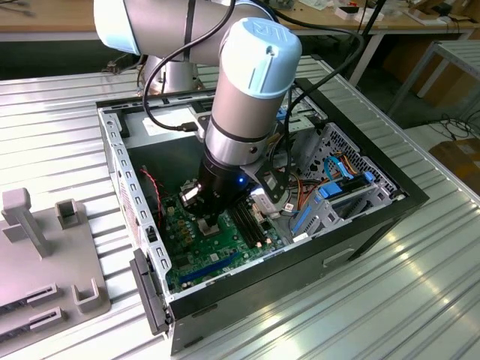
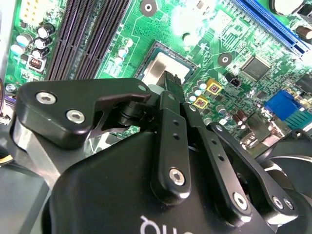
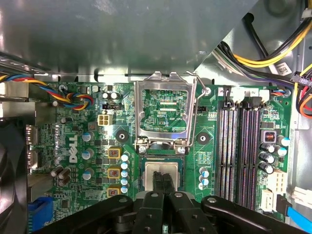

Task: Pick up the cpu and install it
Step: 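Close the cpu cover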

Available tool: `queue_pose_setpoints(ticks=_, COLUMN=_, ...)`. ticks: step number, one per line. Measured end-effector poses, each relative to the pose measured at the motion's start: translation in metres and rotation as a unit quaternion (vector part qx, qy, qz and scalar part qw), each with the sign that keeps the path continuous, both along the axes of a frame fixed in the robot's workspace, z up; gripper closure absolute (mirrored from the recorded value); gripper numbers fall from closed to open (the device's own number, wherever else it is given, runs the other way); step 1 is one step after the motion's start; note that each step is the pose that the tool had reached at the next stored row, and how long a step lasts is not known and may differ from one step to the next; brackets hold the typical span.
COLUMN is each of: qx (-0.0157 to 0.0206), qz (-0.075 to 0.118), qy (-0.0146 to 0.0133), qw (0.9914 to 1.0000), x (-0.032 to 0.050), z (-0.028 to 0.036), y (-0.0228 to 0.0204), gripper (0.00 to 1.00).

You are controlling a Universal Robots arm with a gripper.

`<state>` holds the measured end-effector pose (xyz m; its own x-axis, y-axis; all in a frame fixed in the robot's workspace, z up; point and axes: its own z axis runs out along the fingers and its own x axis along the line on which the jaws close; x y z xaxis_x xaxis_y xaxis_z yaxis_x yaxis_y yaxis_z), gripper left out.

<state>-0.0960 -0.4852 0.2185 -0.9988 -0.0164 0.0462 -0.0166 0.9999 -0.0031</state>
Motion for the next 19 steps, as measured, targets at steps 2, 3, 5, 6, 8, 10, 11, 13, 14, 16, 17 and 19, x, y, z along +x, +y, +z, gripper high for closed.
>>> queue_pose_setpoints(ticks=2, qx=0.0001, qz=0.0, qy=0.0, qw=1.0, x=0.0, z=0.003, y=0.0, gripper=0.89)
queue_pose_setpoints(ticks=3, qx=0.0001, qz=0.0, qy=0.0, qw=1.0, x=0.0, z=0.0056, y=0.0, gripper=0.89)
queue_pose_setpoints(ticks=5, qx=0.0001, qz=0.002, qy=0.0, qw=1.0, x=0.0, z=0.0119, y=0.0, gripper=0.89)
queue_pose_setpoints(ticks=6, qx=0.0001, qz=0.003, qy=0.0, qw=1.0, x=0.0001, z=0.0134, y=0.0, gripper=0.89)
queue_pose_setpoints(ticks=8, qx=0.0003, qz=0.01, qy=0.0, qw=0.99995, x=0.0014, z=0.0137, y=0.0, gripper=0.89)
queue_pose_setpoints(ticks=10, qx=0.0002, qz=0.018, qy=0.0, qw=0.99984, x=0.0035, z=0.0138, y=0.0001, gripper=0.89)
queue_pose_setpoints(ticks=11, qx=0.0002, qz=0.025, qy=0.0001, qw=0.99969, x=0.0044, z=0.0138, y=0.0, gripper=0.89)
queue_pose_setpoints(ticks=13, qx=0.0002, qz=0.039, qy=0.0001, qw=0.99926, x=0.0056, z=0.0138, y=0.0, gripper=0.89)
queue_pose_setpoints(ticks=14, qx=0.0002, qz=0.05, qy=0.0001, qw=0.99873, x=0.007, z=0.0138, y=0.0001, gripper=0.89)
queue_pose_setpoints(ticks=16, qx=0.0001, qz=0.069, qy=0.0001, qw=0.99764, x=0.0116, z=0.0138, y=0.0, gripper=0.89)
queue_pose_setpoints(ticks=17, qx=0.0003, qz=0.073, qy=0.0001, qw=0.99732, x=0.0132, z=0.0137, y=0.0, gripper=0.89)
queue_pose_setpoints(ticks=19, qx=0.0005, qz=0.084, qy=0.0002, qw=0.99649, x=0.0172, z=0.0137, y=0.0, gripper=0.89)
